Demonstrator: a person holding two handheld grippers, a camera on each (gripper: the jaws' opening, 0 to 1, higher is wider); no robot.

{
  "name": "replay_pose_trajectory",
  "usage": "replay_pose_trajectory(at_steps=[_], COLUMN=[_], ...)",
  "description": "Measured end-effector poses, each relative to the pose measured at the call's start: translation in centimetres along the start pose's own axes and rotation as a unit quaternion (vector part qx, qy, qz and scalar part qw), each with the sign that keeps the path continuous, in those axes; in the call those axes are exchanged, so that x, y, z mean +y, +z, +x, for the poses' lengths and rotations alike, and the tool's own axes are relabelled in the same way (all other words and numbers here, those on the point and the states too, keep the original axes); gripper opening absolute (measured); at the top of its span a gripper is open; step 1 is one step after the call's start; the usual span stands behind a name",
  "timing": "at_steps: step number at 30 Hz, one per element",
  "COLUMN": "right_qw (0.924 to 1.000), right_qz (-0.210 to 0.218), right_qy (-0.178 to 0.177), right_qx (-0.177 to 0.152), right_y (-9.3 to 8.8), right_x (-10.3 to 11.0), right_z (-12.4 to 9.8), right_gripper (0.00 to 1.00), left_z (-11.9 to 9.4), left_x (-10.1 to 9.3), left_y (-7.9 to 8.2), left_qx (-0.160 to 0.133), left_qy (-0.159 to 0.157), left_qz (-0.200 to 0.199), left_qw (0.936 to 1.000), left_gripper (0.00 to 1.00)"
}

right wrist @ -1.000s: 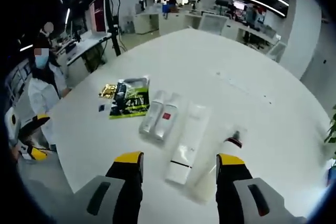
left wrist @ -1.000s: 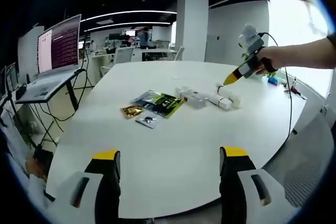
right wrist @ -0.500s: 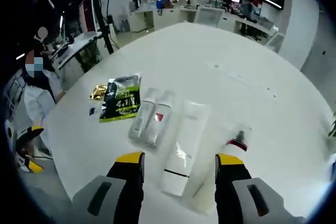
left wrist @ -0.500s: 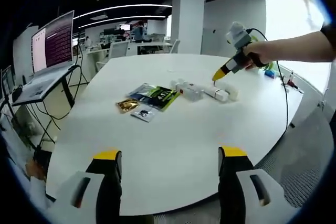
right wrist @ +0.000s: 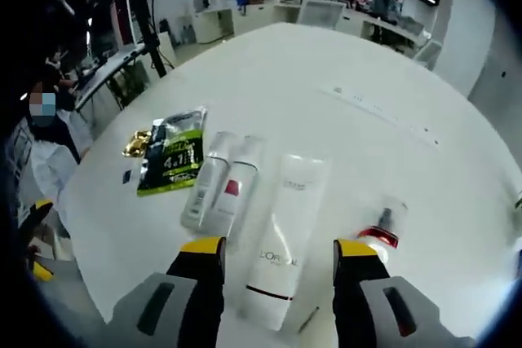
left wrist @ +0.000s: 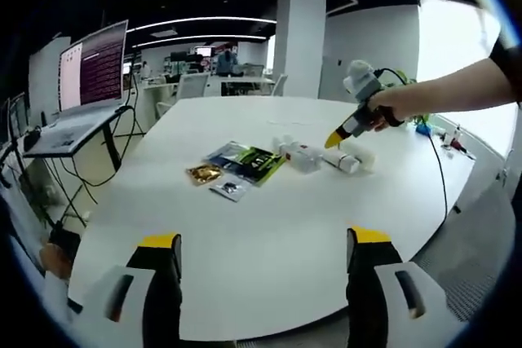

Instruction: Arrange the skincare products in the storage area until every visible bottle or jar stands upright without overlapping.

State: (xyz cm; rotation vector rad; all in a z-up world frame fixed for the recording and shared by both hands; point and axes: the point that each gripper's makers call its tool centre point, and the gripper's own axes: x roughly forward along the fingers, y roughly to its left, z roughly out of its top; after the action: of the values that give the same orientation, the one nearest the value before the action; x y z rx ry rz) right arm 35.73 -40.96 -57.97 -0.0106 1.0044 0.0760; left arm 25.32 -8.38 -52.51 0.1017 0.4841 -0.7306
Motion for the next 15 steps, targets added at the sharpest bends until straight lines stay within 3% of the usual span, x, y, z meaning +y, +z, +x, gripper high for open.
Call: replay_pose_trajectory(at_steps=[5,10,13,15], right_qw=[0.9999,0.9999,0.9999,0.9998], right_qz=[-0.013,0.002,0.003,0.001], right_qy=[-0.006,0.003,0.001,-0.001], right_qx=[0.007,0.011,0.015,0.021], right_y=[0.4,0.1,0.5,0.5], right_x=[-0.6,-0.3,-0.7,-0.9], right_z=[1.6,1.5,2.3,2.4], right_gripper=[0.51,0.5,0.5,0.49], left_z=[0.0,0.0,-0.1,-0.1], left_x=[0.5,0.6,0.4,0.5], left_y=[0.2,0.2,1.0,0.8], left_qx=[-0.004,-0.003,-0.03,-0.024], left_qy=[0.014,0.017,0.011,0.015], left_qz=[0.006,0.005,-0.008,-0.006], left_qw=[0.9999,0.9998,0.9995,0.9996], left_gripper=[0.83,0.85,0.88,0.89])
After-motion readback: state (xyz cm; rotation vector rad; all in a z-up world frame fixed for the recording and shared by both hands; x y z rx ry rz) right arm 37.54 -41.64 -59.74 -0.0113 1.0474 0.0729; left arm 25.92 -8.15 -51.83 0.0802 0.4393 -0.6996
